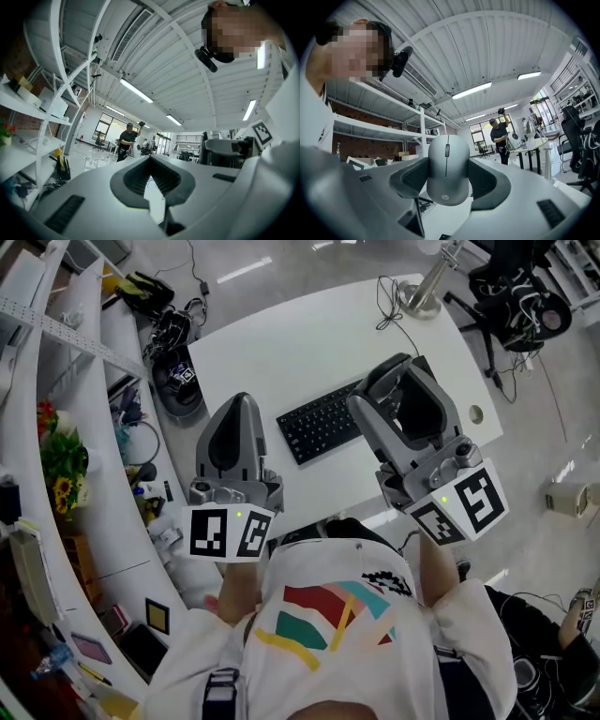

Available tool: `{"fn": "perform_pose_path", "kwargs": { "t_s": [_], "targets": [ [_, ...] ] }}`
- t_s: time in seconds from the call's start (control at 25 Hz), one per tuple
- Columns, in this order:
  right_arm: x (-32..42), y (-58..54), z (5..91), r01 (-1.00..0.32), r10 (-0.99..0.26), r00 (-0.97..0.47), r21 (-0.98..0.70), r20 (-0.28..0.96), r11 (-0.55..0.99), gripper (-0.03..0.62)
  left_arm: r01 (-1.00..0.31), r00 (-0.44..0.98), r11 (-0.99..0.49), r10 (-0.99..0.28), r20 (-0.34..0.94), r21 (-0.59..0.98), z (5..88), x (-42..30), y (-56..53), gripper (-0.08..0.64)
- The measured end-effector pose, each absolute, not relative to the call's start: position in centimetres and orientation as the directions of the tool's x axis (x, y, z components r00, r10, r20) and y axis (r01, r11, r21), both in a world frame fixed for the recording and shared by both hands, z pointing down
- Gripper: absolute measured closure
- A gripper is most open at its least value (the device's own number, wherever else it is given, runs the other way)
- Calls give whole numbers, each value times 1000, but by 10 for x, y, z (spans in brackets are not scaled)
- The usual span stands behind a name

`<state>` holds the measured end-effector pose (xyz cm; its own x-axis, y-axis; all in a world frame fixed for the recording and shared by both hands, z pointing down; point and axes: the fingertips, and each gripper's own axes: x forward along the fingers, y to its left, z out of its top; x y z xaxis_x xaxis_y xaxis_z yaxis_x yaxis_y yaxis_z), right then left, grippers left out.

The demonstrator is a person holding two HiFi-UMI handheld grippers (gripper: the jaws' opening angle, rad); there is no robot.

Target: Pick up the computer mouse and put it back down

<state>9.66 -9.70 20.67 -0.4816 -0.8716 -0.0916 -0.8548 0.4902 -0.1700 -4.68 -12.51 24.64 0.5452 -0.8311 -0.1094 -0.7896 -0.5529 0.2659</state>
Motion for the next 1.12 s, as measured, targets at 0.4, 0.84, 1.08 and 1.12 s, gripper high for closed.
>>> {"fn": "perform_pose_path", "kwargs": {
  "t_s": [0.4, 0.84, 1.08, 1.12],
  "targets": [
    [19, -311, 353, -814, -758, -575, -308, 308, 492, 313, -868, 469, -474, -880, -73, 144, 323, -70, -203, 515],
    [-13, -431, 527, -895, -595, -416, -196, 688, 399, 314, -932, 325, -312, -945, 44, 185, 407, -106, -260, 515],
    [-27, -452, 553, -900, -560, -399, -192, 726, 392, 316, -942, 284, -267, -957, 55, 205, 418, -116, -277, 515],
    [-28, -455, 554, -904, -563, -390, -186, 729, 385, 316, -944, 283, -268, -958, 54, 192, 418, -116, -278, 515]
  ]
}}
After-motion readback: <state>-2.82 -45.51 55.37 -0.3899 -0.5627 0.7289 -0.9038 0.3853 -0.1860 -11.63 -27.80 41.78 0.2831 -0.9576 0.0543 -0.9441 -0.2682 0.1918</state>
